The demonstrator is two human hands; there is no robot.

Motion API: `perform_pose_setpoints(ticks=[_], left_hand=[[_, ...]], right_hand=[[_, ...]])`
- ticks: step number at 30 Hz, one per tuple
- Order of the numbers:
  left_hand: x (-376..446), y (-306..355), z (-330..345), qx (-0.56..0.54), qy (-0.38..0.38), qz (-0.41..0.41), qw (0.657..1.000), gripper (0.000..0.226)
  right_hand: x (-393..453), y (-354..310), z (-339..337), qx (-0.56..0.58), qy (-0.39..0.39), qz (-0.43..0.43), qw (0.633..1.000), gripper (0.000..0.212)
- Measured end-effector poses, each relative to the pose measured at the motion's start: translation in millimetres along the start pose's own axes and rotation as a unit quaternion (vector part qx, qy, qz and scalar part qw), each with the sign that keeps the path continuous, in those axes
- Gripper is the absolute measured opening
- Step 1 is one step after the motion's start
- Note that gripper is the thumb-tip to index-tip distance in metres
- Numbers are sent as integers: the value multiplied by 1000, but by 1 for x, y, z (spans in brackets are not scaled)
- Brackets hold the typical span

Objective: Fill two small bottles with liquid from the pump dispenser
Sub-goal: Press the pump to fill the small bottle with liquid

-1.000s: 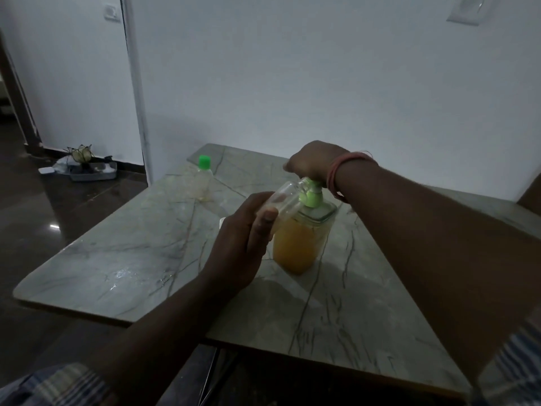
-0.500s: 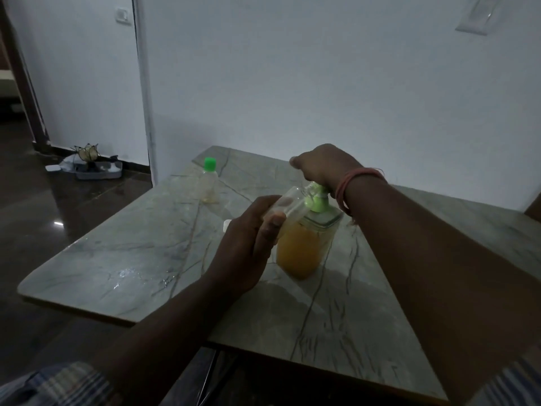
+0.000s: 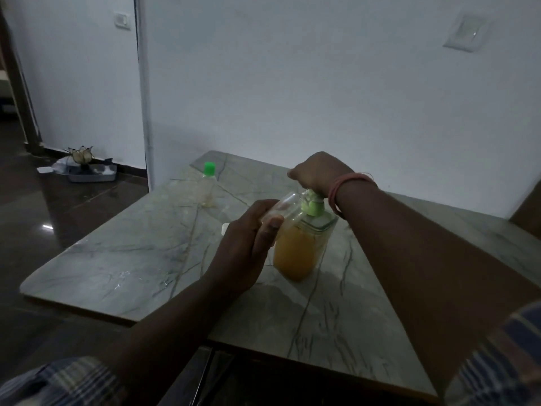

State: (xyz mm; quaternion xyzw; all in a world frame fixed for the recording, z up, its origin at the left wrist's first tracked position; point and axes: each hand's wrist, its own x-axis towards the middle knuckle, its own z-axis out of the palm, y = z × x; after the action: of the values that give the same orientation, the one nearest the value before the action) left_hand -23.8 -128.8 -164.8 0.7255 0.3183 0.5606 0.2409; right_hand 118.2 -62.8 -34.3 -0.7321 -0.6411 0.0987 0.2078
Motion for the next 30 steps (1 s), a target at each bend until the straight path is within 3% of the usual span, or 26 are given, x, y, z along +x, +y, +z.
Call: perform_pose_setpoints(ticks=[2, 7, 16, 19, 22, 25, 30], left_hand=[[-1, 1, -1, -5, 3, 8, 1000, 56], [1, -1, -1, 15, 2, 24, 1000, 50], [0, 4, -4, 9, 3, 21, 1000, 53], [2, -2, -2, 5, -1, 21, 1000, 55], [2, -5, -2, 9, 3, 24, 1000, 51], [1, -2, -1, -8, -2, 16, 1000, 64], [-3, -3, 1, -42, -38, 15, 998, 57]], right_hand=[[-2, -3, -4, 6, -9, 0, 1000, 30], [2, 2, -4, 52, 0, 4, 999, 32], [7, -3, -2, -40, 10, -4, 999, 28], [9, 3, -1, -15, 49, -8, 999, 30], [9, 3, 4, -4, 41, 6, 999, 28], [6, 3, 2, -11, 37, 0, 999, 24], [1, 1, -5, 1, 48, -9, 999, 28]])
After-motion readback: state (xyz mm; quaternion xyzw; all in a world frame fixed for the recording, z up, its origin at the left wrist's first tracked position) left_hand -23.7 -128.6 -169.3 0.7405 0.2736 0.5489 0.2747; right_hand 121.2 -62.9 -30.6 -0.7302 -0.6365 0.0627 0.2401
